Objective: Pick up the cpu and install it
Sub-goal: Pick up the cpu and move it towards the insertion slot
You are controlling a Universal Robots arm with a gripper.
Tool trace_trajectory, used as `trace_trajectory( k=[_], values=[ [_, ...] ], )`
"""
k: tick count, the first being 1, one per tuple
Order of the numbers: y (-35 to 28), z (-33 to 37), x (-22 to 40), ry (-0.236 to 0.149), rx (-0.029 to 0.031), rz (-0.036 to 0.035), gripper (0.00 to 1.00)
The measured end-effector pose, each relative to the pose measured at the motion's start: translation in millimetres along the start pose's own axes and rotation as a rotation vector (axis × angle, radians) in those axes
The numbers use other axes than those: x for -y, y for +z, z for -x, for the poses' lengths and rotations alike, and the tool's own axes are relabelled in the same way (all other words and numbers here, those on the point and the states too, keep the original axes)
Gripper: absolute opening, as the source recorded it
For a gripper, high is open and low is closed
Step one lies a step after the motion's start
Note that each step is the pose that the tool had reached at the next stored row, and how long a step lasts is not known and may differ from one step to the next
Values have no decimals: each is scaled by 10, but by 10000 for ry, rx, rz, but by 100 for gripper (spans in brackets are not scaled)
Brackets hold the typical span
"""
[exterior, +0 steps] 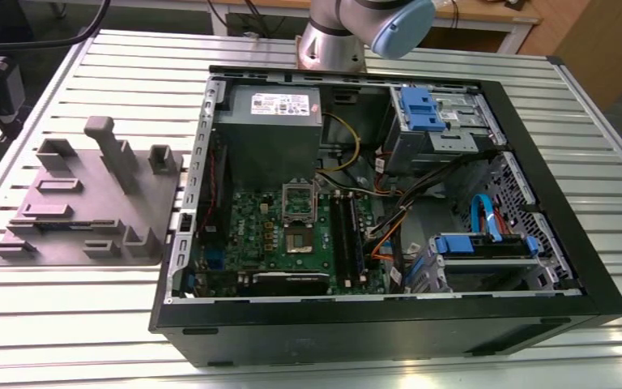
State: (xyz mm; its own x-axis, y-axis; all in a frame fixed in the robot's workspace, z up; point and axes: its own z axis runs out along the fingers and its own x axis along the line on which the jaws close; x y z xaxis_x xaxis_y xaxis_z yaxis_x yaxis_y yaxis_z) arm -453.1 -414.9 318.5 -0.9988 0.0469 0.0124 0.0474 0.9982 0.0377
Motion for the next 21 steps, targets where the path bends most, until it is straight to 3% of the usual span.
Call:
trace_trajectory(
  k=[13, 21],
  values=[
    [-10, 12, -1, 0, 0, -1, 47],
    [-60, 11, -3, 0, -1, -1, 47]
  ],
)
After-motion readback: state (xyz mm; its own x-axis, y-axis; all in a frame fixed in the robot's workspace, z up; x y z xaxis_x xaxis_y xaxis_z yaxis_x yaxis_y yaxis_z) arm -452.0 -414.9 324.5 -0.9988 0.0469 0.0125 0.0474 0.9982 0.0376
